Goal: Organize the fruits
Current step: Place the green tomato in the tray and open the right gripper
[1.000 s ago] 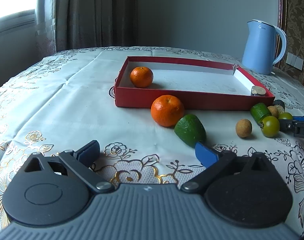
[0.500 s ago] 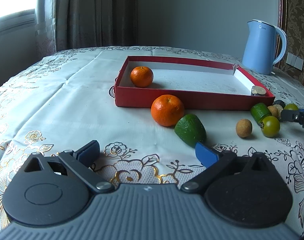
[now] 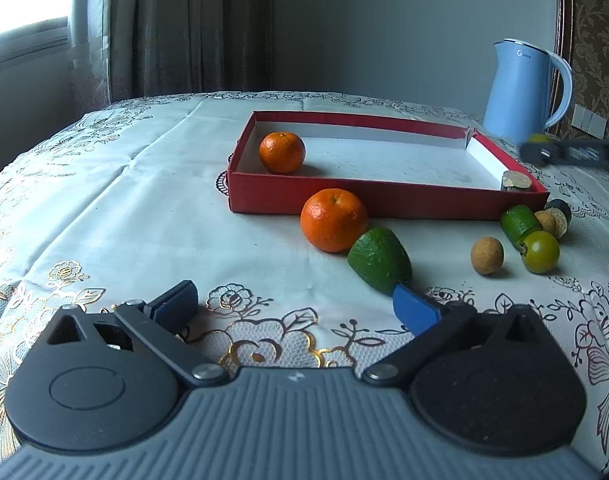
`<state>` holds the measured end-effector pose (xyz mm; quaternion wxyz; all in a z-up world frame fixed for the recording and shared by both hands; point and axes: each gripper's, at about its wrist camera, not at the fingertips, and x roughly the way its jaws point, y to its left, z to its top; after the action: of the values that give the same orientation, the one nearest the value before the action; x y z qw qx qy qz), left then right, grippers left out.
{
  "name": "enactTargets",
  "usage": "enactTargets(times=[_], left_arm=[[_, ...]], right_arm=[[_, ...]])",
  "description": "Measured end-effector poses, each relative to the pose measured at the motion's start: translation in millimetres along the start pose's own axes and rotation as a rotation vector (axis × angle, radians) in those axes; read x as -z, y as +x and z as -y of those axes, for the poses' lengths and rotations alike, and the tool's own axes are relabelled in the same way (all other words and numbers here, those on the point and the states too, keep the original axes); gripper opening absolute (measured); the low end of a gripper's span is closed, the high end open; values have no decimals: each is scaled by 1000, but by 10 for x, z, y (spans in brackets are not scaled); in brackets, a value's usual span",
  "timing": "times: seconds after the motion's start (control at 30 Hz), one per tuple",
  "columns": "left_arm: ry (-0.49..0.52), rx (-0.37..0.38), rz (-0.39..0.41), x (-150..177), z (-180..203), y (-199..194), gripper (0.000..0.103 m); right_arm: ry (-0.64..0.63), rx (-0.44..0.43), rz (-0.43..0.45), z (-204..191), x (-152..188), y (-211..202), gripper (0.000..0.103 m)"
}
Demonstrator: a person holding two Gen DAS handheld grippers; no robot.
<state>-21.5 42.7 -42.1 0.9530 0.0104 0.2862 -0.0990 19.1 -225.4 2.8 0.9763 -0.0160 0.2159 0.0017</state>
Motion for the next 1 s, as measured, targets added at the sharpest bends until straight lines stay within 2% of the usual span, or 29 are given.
enactTargets(times=[0.23,0.53,1.0], left_arm=[[0,0,-1,1,4,1,103],[-1,1,-1,0,4,0,103],[-1,2,0,-1,6,5,103]], right_arm=[[-28,29,-111,-49,-106,600,34],[0,53,-207,-17,-116,914,34],[-15,64,-209,-35,-103,940,34]])
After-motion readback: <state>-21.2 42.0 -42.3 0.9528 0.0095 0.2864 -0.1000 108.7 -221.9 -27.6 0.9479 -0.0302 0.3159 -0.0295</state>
